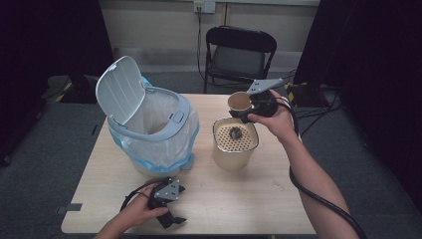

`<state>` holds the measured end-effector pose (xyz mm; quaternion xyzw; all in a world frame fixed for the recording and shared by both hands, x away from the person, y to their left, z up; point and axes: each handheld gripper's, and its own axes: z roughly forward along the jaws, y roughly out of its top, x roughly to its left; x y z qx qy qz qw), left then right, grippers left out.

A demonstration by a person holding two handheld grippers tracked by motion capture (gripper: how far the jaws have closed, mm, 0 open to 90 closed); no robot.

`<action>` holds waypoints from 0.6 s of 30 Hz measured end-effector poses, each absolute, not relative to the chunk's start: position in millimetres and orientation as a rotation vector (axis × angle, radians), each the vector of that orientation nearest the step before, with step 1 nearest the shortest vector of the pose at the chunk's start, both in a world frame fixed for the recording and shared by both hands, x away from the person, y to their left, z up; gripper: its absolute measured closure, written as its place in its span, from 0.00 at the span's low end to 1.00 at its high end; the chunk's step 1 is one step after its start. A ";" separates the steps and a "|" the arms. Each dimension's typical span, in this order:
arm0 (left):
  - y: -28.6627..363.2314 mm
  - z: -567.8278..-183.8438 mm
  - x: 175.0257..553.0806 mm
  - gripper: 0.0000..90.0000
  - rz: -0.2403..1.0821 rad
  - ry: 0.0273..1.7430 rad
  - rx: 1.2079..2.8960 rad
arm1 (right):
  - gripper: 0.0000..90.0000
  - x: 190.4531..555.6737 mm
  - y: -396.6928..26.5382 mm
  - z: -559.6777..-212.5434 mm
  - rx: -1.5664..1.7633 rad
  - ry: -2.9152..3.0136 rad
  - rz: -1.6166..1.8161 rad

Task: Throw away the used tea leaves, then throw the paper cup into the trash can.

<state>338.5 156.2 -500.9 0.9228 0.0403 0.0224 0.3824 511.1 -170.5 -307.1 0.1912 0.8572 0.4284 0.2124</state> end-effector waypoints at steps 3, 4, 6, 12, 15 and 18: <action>156.1 -501.0 338.4 0.00 0.058 0.104 2.353 | 0.29 510.8 -170.6 -305.8 0.531 2.383 1.188; 156.2 -500.9 338.5 0.00 0.057 0.103 2.354 | 0.29 510.8 -170.6 -305.4 0.531 2.382 1.190; 156.0 -501.2 338.3 0.00 0.050 0.106 2.352 | 0.29 510.3 -171.6 -303.6 0.539 2.379 1.201; 156.0 -501.2 338.3 0.00 0.051 0.106 2.352 | 0.29 509.5 -172.6 -300.4 0.542 2.386 1.210; 156.0 -501.3 338.3 0.00 0.049 0.106 2.352 | 0.29 510.0 -170.9 -297.3 0.540 2.400 1.210; 156.0 -501.2 338.3 0.00 0.049 0.106 2.352 | 0.29 510.3 -168.6 -294.0 0.532 2.404 1.215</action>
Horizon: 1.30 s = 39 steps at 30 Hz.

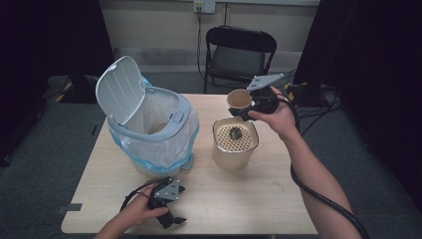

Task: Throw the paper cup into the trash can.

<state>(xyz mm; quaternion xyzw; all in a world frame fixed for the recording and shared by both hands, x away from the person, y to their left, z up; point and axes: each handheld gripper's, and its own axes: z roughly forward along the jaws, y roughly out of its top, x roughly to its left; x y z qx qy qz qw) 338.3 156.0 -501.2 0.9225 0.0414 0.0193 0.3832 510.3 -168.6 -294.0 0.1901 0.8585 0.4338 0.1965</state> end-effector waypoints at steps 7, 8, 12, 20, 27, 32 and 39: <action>156.0 -501.0 338.2 0.00 0.049 0.107 2.354 | 0.29 509.3 -159.9 -285.8 0.518 2.413 1.243; 155.9 -501.0 338.3 0.00 0.049 0.105 2.352 | 0.29 509.2 -158.3 -284.5 0.511 2.416 1.237; 156.0 -501.0 338.3 0.00 0.049 0.104 2.353 | 0.29 508.9 -151.7 -278.9 0.496 2.431 1.246; 156.0 -500.7 337.9 0.00 0.054 0.110 2.357 | 0.29 508.0 -139.4 -269.0 0.470 2.446 1.259; 156.0 -500.8 338.0 0.00 0.053 0.108 2.357 | 0.29 507.4 -133.0 -261.8 0.458 2.459 1.263; 156.0 -500.8 338.0 0.00 0.053 0.108 2.356 | 0.29 506.8 -127.1 -257.4 0.443 2.468 1.263; 156.0 -500.8 338.0 0.00 0.052 0.109 2.356 | 0.29 506.7 -121.0 -251.5 0.425 2.476 1.262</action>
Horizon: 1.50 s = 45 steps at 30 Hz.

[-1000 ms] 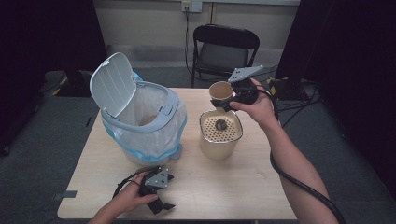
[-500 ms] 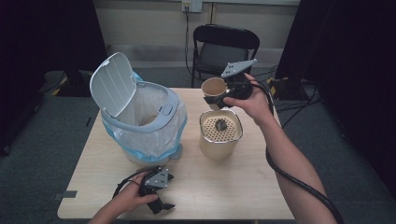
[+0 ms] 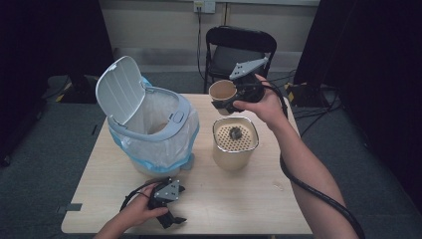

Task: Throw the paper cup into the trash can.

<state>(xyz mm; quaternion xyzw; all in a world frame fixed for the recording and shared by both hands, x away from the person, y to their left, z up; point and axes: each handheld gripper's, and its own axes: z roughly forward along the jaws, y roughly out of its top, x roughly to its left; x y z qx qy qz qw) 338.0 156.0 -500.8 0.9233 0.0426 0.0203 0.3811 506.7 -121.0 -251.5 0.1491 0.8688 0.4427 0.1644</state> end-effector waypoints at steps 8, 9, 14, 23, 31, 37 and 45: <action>156.1 -500.7 338.1 0.00 0.053 0.107 2.359 | 0.29 505.9 -116.5 -241.6 0.416 2.472 1.277; 156.1 -500.7 338.0 0.00 0.053 0.108 2.359 | 0.29 506.1 -115.9 -241.2 0.413 2.474 1.276; 156.1 -500.7 338.0 0.00 0.053 0.108 2.359 | 0.29 505.5 -112.1 -237.9 0.398 2.488 1.268; 156.1 -500.8 338.1 0.00 0.052 0.108 2.358 | 0.29 504.9 -103.6 -227.8 0.380 2.492 1.277; 156.1 -500.7 338.0 0.00 0.053 0.107 2.359 | 0.29 505.1 -89.0 -223.9 0.355 2.503 1.283; 156.1 -500.9 338.1 0.00 0.052 0.107 2.357 | 0.29 505.4 -73.7 -222.4 0.319 2.516 1.289; 156.0 -501.0 338.1 0.00 0.052 0.107 2.356 | 0.29 505.7 -61.9 -220.5 0.302 2.518 1.323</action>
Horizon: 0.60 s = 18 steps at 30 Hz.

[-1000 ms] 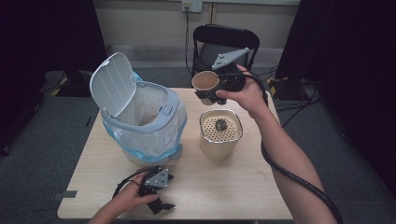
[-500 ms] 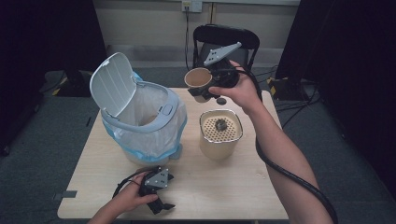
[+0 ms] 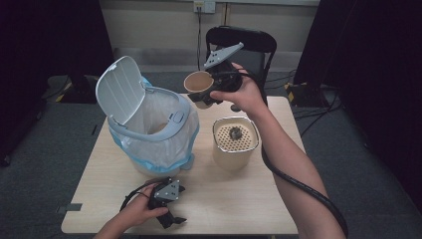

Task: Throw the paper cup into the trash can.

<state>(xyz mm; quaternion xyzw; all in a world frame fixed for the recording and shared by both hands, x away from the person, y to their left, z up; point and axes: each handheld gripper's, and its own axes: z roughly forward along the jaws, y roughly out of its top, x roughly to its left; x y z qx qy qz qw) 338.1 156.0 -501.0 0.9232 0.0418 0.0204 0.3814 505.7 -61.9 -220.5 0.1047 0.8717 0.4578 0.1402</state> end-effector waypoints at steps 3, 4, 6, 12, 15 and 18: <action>156.0 -500.9 338.2 0.00 0.053 0.104 2.356 | 0.29 505.7 -58.1 -219.7 0.297 2.518 1.331; 156.0 -500.9 338.2 0.00 0.053 0.106 2.356 | 0.29 505.6 -56.6 -219.3 0.297 2.517 1.333; 156.0 -500.9 338.2 0.00 0.053 0.105 2.356 | 0.29 505.1 -51.5 -217.7 0.286 2.521 1.332; 156.0 -500.9 338.1 0.00 0.054 0.105 2.356 | 0.29 503.5 -39.8 -215.7 0.264 2.529 1.332; 156.1 -500.8 338.2 0.00 0.053 0.103 2.357 | 0.29 503.1 -36.0 -215.4 0.257 2.530 1.334; 156.1 -500.8 338.2 0.00 0.053 0.104 2.357 | 0.29 501.4 -28.7 -214.1 0.241 2.535 1.340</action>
